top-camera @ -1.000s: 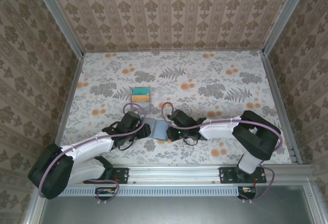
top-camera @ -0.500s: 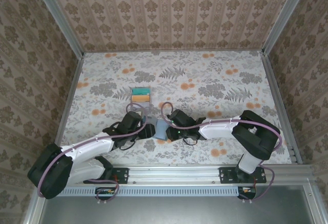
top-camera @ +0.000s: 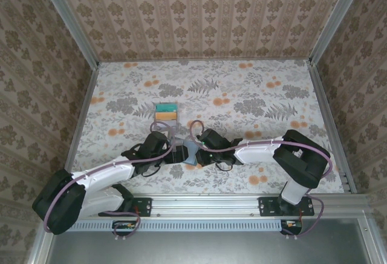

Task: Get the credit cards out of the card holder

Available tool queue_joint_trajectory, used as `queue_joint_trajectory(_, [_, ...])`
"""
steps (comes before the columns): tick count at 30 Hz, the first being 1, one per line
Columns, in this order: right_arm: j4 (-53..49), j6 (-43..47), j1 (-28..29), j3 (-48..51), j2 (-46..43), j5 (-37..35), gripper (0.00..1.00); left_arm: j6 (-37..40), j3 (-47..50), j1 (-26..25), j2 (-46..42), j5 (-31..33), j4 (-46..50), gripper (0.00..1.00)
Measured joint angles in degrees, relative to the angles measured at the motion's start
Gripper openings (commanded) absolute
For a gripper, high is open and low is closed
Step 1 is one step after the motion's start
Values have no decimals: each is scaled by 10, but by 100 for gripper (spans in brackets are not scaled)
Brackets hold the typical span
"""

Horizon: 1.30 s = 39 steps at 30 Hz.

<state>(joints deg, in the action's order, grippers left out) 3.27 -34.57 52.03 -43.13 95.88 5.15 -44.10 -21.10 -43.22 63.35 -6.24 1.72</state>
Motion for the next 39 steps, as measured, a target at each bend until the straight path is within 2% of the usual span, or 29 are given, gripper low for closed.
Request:
queue_joint_trajectory(14, [0,-2,2,-1,0,0,23,5,-17,-2,-85,0,61,100])
queue_joint_trajectory(19, [-3,-2,2,-3,-2,-1,29,9,-18,14,-84,0,72,100])
queue_joint_trajectory(26, [-30,-2,3,-3,-42,-26,30,19,-18,47,-79,-5,83,100])
queue_joint_trajectory(30, [-35,-2,3,-5,-62,-33,30,22,-18,51,-68,-19,72,100])
queue_joint_trajectory(39, [-35,-7,3,-7,-46,-34,30,24,-18,51,-9,-37,38,100])
